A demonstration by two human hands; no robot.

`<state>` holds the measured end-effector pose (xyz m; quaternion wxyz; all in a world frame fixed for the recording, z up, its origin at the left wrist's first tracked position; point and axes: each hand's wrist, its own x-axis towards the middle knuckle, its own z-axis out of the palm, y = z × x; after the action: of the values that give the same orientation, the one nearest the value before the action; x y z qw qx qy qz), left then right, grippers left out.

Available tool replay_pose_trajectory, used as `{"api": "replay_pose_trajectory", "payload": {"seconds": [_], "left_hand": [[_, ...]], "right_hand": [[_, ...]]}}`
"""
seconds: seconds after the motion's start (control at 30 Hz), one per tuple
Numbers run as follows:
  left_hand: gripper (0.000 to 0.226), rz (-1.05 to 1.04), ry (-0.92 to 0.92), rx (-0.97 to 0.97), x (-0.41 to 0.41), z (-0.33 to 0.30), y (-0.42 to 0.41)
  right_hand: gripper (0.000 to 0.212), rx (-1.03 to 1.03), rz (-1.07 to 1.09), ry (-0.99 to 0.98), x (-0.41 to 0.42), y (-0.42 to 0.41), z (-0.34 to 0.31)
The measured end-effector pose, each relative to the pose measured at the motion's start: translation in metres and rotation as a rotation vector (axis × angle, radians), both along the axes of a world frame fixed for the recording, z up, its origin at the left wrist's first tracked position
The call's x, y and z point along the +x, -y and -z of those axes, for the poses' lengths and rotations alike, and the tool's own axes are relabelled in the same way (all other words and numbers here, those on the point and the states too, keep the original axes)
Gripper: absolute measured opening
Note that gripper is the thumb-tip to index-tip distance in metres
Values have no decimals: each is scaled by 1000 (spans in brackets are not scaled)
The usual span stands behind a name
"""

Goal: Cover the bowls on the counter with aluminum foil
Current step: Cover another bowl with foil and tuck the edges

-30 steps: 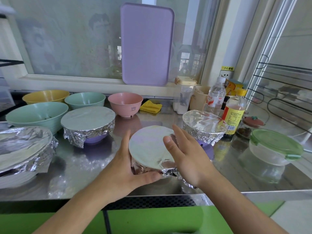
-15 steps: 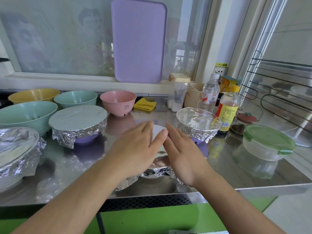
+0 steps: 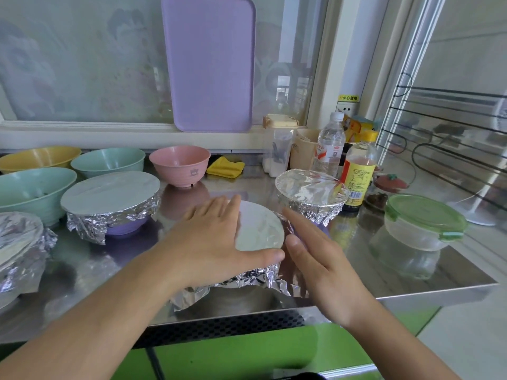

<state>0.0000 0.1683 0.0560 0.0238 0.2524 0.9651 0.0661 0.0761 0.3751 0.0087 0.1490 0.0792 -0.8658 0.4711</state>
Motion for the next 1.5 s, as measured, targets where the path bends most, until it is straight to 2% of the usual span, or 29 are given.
{"api": "replay_pose_trajectory", "payload": {"seconds": [0.03, 0.3, 0.37, 0.5, 0.57, 0.67, 0.73, 0.83, 0.9, 1.03, 1.1, 1.2, 1.33, 1.4, 1.5], "left_hand": [[144, -1, -4, -3, -1, 0, -1], [138, -9, -59, -33, -3, 3, -10], [140, -8, -55, -30, -3, 3, -10], [145, -21, -34, -34, -2, 2, -10], [146, -19, -27, -21, -2, 1, -10], [147, -12, -27, 15, -1, -1, -10], [142, -13, -31, 6, 2, -2, -10], [139, -14, -34, 9, 3, -3, -10], [140, -8, -47, 22, 2, -2, -9], [147, -2, -67, 35, 1, 0, -8], [142, 13, -79, 57, 0, 1, -7], [130, 21, -89, 161, 3, 0, 4], [96, -34, -161, 405, 10, 10, 19], [93, -73, -179, 489, 10, 19, 20], [101, -108, -185, 616, 13, 31, 21]], "right_hand": [[46, 6, -11, -6, 5, 1, 3], [61, 128, -38, -99, 13, 19, 26], [61, 141, -46, -65, 13, 18, 23], [26, -97, 92, 23, 0, 3, -3], [31, -135, 111, 11, -12, 6, -18], [42, -93, 45, 122, -26, 26, -22], [44, -86, 56, 119, -31, 33, -16], [50, -187, 70, 151, -30, 36, -12], [46, -200, 72, 186, -30, 31, -13], [41, -116, 110, 147, -39, 26, -24], [49, -11, 68, 149, -42, 33, -30], [59, 72, 13, 166, -47, 40, -29], [62, 128, 47, 140, -47, 39, -24], [63, 153, 57, 113, -46, 40, -19], [60, 155, 82, 76, -45, 41, -14]]}}
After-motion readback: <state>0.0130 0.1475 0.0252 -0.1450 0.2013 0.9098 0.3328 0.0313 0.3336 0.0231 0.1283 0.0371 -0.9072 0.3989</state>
